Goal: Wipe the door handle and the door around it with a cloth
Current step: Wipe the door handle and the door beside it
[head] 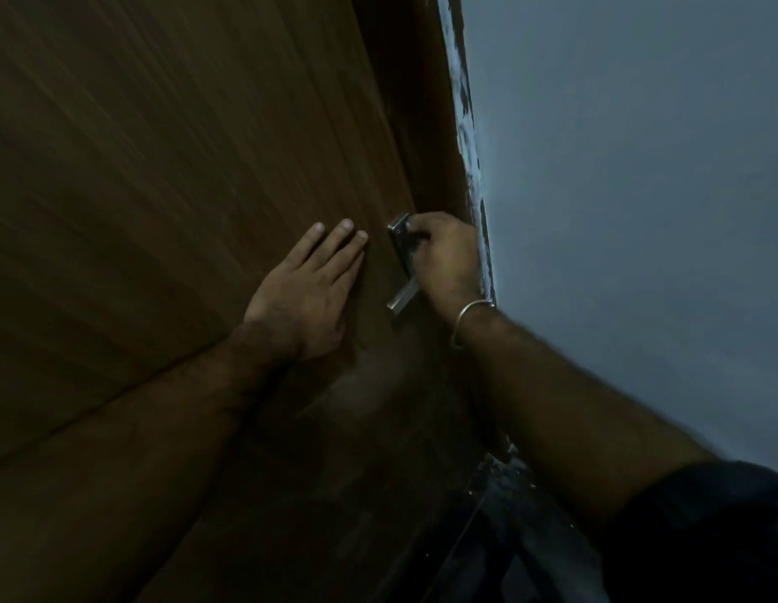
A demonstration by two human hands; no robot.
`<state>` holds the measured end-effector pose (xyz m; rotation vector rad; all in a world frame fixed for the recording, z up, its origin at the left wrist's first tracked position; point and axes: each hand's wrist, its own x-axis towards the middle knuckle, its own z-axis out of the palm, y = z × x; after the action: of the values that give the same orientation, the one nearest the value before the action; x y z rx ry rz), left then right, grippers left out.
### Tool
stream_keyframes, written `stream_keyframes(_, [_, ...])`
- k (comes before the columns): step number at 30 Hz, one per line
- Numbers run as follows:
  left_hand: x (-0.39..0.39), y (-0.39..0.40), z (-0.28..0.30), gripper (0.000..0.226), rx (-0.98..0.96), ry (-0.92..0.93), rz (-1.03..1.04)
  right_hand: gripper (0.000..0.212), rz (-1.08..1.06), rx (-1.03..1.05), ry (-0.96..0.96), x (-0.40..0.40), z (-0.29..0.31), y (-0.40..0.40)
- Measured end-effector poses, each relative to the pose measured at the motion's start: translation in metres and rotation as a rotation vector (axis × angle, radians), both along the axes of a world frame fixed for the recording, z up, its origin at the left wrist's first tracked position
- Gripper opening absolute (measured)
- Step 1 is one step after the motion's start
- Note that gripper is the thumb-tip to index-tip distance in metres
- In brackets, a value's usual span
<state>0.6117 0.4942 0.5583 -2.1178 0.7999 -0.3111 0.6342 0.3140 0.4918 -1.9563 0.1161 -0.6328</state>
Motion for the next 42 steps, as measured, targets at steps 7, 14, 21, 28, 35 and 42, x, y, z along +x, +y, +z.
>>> stream_keyframes(7, [-0.001, 0.001, 0.002, 0.085, -0.019, 0.004, 0.004, 0.03, 0.215, -0.459, 0.056, -0.016, -0.018, -0.024])
stream_keyframes(14, [-0.001, 0.0, -0.004, 0.087, -0.007, -0.05, 0.0, 0.031, -0.011, -0.173, 0.036, -0.026, -0.039, -0.005])
stream_keyframes(21, [0.0, 0.0, -0.004, 0.089, -0.001, -0.051, 0.012, 0.031, 0.113, -0.376, 0.021, -0.024, -0.035, -0.007])
stream_keyframes(28, [0.002, 0.0, -0.003, 0.087, -0.009, -0.028, 0.013, 0.027, 0.354, -0.531, -0.058, -0.056, -0.031, 0.019])
stream_keyframes(35, [0.001, -0.001, -0.003, 0.087, -0.012, -0.014, 0.021, 0.03, 0.142, -0.448, 0.049, 0.008, -0.001, -0.026])
stream_keyframes(42, [0.004, 0.0, -0.004, 0.091, 0.003, -0.011, 0.029, 0.02, 0.11, -0.699, -0.025, -0.001, -0.013, -0.007])
